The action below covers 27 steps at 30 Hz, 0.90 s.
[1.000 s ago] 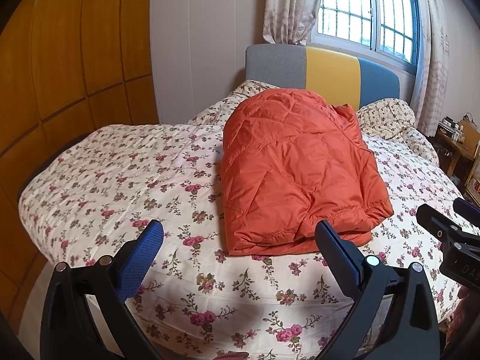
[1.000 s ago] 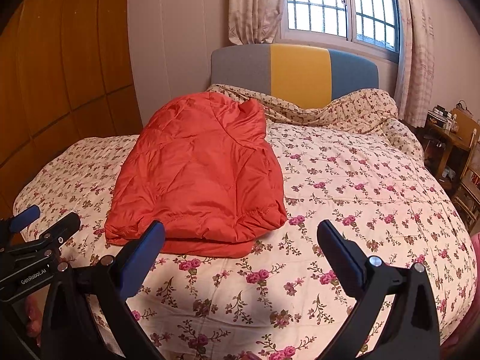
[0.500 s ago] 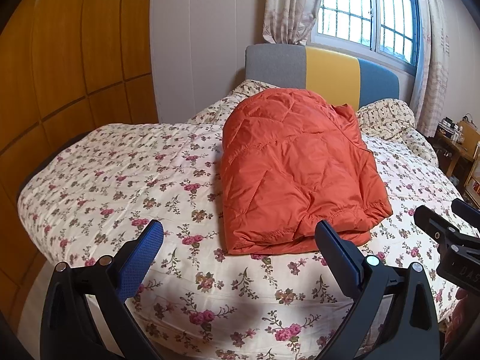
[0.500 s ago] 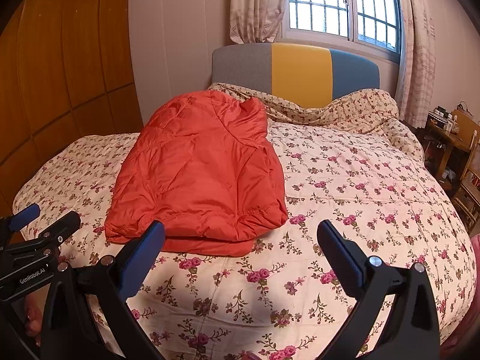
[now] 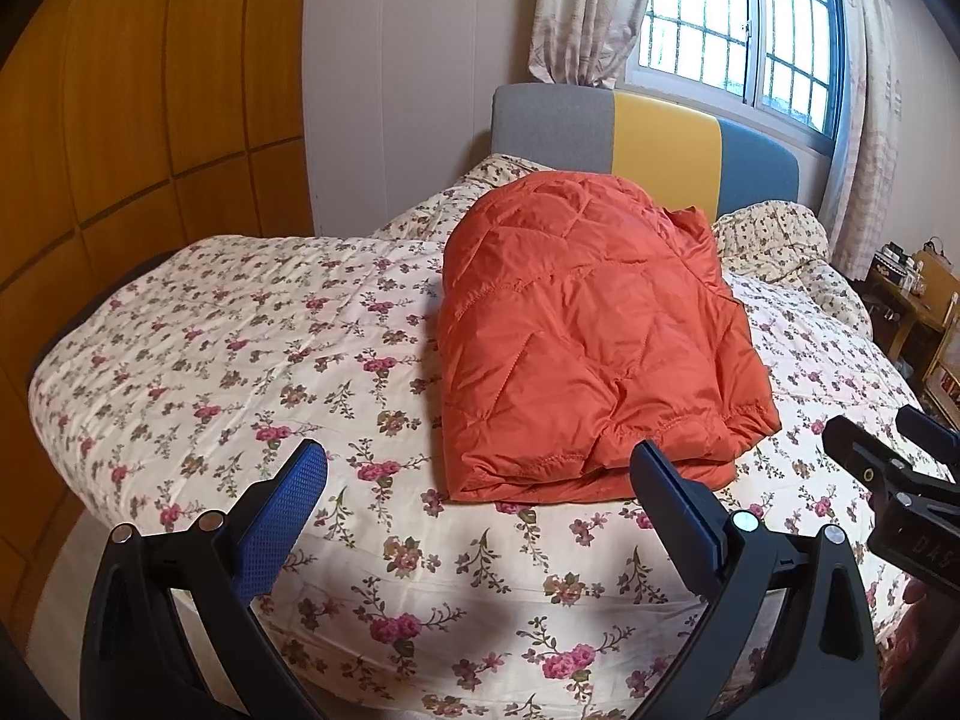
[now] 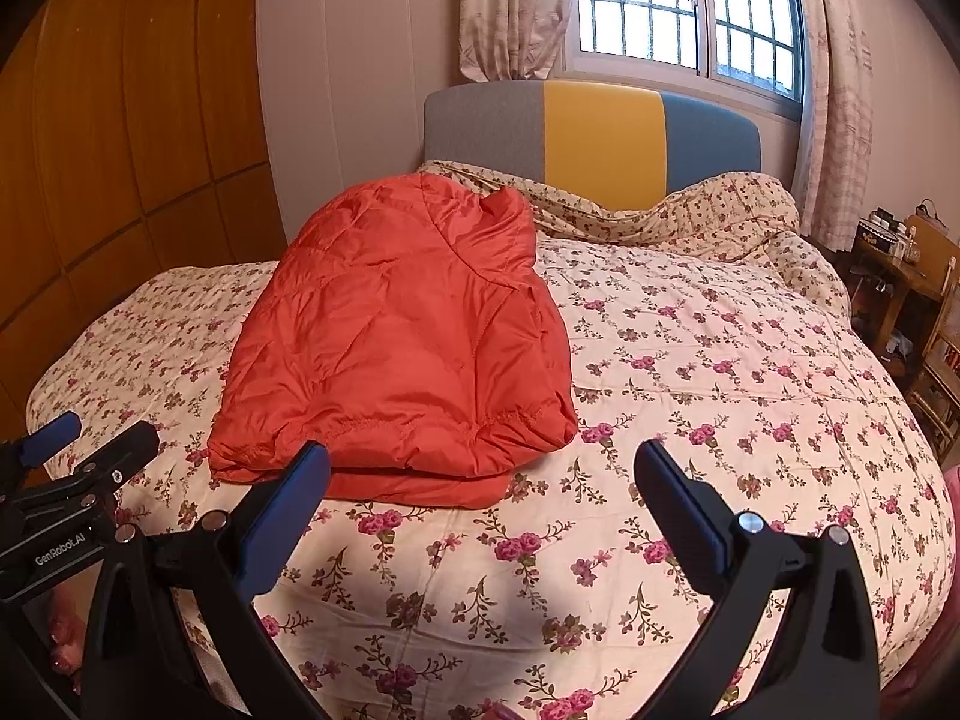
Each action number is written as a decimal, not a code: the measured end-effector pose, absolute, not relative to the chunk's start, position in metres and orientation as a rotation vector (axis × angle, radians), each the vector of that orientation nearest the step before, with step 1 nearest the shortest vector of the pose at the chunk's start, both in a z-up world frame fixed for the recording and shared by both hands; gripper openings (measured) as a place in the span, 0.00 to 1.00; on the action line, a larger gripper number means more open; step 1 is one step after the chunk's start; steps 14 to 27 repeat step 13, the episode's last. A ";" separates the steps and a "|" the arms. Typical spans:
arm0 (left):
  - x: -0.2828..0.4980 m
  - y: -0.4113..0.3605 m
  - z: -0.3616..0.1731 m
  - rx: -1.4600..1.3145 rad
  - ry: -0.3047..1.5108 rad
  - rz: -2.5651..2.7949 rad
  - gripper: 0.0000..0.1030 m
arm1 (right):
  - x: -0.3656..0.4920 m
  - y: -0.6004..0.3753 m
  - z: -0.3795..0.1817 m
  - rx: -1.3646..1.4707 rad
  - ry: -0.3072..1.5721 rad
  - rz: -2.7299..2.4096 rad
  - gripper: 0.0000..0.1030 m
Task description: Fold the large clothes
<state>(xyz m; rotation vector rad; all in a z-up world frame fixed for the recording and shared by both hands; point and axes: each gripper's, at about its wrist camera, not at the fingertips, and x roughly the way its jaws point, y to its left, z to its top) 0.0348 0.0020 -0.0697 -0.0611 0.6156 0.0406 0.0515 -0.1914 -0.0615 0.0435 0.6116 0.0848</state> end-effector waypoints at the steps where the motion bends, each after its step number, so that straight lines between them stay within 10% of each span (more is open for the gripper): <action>1: 0.035 0.002 -0.070 -0.064 0.614 0.048 0.97 | 0.052 -0.192 -0.062 0.044 0.612 0.085 0.98; 27: 0.041 0.006 -0.080 -0.066 0.668 0.087 0.97 | 0.059 -0.194 -0.069 0.053 0.640 0.085 0.98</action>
